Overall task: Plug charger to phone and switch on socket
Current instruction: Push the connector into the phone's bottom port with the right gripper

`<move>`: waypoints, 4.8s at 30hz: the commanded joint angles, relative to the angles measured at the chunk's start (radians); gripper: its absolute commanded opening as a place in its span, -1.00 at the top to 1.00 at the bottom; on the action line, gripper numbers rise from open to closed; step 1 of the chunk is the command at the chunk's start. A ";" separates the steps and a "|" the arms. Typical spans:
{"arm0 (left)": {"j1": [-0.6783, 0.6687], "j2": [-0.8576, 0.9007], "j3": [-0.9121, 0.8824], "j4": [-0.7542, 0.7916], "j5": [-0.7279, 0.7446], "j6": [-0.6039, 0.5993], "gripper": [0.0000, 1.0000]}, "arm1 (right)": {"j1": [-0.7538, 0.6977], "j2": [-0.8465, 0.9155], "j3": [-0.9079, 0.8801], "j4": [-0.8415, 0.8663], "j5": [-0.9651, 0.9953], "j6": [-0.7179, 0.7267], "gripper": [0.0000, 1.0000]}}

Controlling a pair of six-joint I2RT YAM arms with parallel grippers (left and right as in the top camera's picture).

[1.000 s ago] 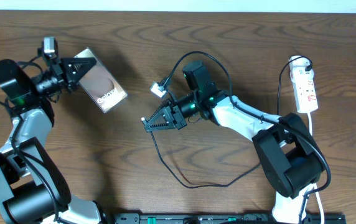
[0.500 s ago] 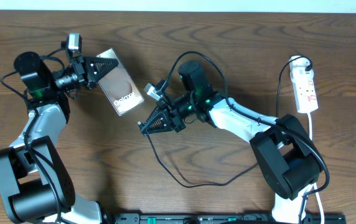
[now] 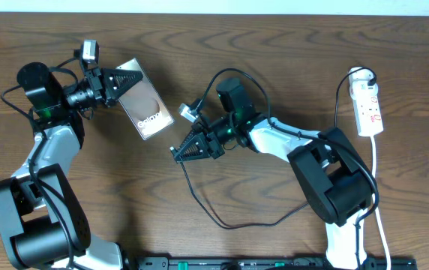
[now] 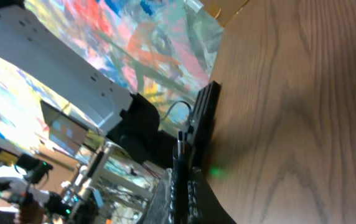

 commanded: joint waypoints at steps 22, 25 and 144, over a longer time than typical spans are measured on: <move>-0.008 0.000 0.005 0.006 0.025 0.079 0.85 | 0.010 -0.008 0.007 0.359 -0.023 0.304 0.98; -0.020 0.000 0.005 0.006 0.025 0.079 0.85 | 0.010 -0.008 0.007 0.359 -0.023 0.304 0.98; -0.050 0.000 0.005 0.006 0.024 0.112 0.85 | -0.021 -0.008 0.007 0.370 0.115 0.439 0.98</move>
